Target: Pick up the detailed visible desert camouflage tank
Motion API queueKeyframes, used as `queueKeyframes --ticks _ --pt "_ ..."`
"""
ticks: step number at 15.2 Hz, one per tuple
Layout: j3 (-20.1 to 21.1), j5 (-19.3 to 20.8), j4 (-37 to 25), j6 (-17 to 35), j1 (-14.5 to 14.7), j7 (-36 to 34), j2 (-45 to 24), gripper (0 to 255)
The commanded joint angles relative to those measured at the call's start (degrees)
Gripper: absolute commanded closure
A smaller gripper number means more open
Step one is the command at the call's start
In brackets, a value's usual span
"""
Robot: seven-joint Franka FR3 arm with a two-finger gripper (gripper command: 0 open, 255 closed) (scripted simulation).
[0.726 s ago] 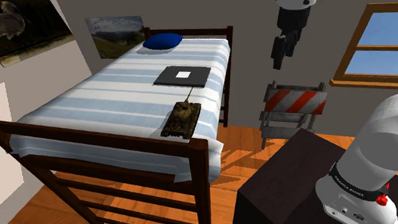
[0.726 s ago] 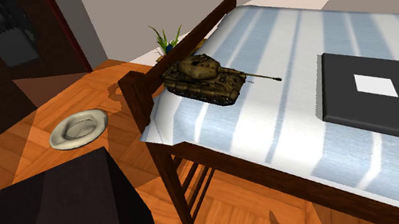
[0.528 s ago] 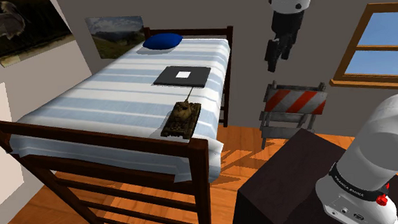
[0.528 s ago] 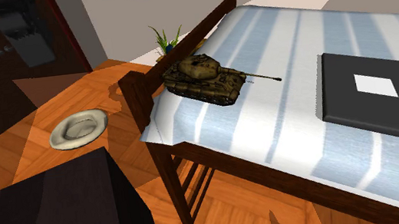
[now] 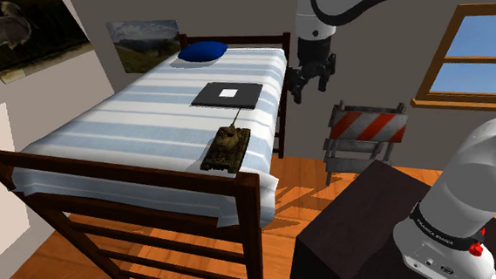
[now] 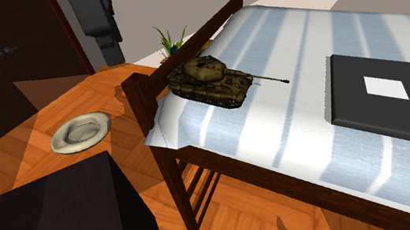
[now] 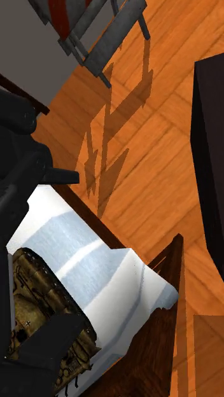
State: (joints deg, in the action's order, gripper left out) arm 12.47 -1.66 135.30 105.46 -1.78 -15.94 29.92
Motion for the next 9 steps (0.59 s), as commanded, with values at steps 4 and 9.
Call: queueKeyframes --ticks 4,9 --pt "4.2 -1.0 -5.0 5.6 -1.7 -11.9 -10.9 0" --pt "7.0 0.3 -12.3 9.5 -2.9 -23.4 -22.6 0"
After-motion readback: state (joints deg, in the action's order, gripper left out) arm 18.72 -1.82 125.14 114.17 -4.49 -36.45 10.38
